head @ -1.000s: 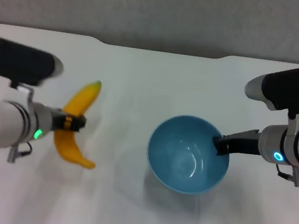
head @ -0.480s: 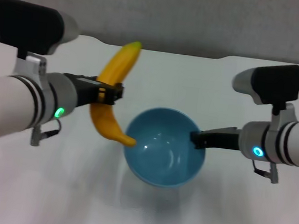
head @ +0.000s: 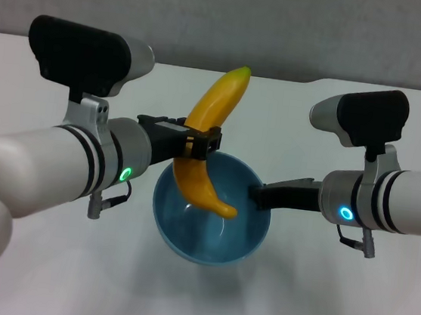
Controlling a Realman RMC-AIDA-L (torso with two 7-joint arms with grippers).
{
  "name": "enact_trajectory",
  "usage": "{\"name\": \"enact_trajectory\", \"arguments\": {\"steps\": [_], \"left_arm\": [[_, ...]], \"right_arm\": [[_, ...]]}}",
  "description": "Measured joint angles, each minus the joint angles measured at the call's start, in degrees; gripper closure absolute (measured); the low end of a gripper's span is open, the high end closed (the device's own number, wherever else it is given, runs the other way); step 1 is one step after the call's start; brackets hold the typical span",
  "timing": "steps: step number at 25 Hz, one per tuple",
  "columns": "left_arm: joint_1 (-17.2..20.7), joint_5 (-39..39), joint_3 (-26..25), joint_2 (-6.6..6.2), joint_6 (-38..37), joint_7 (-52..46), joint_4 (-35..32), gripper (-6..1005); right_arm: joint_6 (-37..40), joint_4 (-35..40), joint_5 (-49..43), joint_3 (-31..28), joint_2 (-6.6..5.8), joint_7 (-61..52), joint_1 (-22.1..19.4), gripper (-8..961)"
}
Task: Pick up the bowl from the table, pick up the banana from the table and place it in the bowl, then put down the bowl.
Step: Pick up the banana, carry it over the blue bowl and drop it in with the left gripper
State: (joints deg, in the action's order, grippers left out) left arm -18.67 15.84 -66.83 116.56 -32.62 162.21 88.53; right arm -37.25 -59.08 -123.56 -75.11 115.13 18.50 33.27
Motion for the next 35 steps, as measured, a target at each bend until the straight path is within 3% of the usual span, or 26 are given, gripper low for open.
{"name": "enact_trajectory", "arguments": {"steps": [35], "left_arm": [[-0.33, 3.37, 4.21, -0.01, 8.40, 0.06, -5.83, 399]], "right_arm": [[-1.36, 1.80, 0.17, -3.31, -0.21, 0.30, 1.44, 849]]}}
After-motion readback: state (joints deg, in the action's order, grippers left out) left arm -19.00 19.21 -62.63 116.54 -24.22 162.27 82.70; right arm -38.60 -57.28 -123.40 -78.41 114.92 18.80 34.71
